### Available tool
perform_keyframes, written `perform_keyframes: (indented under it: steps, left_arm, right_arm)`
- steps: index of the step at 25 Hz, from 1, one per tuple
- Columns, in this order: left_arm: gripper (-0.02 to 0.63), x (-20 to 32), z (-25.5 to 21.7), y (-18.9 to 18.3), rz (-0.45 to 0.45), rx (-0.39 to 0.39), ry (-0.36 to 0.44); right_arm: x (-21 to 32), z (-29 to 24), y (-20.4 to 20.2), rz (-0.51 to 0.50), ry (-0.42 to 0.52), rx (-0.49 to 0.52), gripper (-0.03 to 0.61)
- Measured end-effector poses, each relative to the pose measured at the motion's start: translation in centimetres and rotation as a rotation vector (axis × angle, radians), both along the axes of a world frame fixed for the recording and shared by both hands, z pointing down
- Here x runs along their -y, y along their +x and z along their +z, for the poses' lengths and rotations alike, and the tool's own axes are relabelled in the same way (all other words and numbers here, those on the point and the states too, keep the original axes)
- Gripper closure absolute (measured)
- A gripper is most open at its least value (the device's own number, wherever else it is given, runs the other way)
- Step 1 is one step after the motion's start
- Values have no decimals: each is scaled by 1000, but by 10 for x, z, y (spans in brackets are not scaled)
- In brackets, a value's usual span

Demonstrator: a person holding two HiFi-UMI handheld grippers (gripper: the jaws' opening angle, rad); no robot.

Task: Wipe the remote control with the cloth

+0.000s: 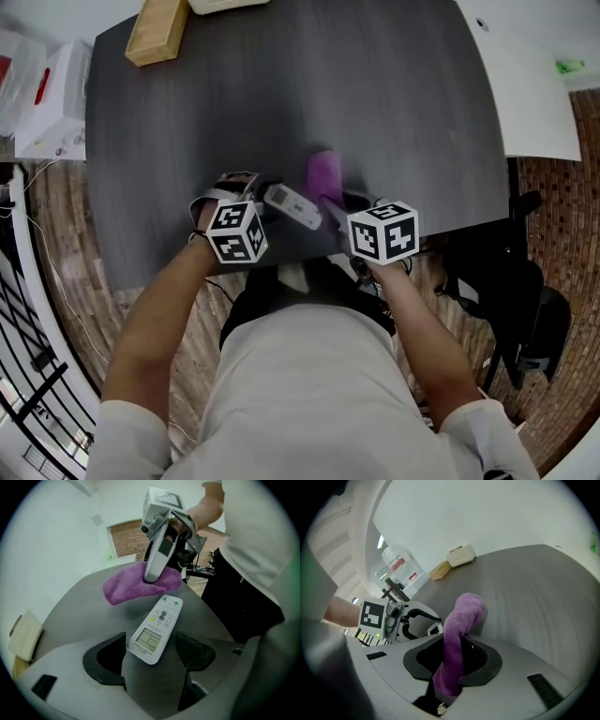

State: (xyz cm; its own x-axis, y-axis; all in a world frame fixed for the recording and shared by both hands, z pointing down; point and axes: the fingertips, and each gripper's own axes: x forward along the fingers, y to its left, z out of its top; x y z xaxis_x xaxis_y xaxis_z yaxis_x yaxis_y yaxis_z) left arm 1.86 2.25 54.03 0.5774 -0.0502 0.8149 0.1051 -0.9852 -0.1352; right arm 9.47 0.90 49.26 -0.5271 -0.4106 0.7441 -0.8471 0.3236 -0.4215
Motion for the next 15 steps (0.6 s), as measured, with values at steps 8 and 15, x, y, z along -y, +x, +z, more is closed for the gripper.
perform_keyframes:
  steps: [8, 15]
  left_arm:
    - [359, -13, 2, -1, -200, 20, -122]
    - [357, -33, -3, -2, -211, 13, -76]
  right_arm:
    - [-5, 0, -10, -16, 8, -3, 483]
    - [-22, 10, -34, -121, -8, -13, 482]
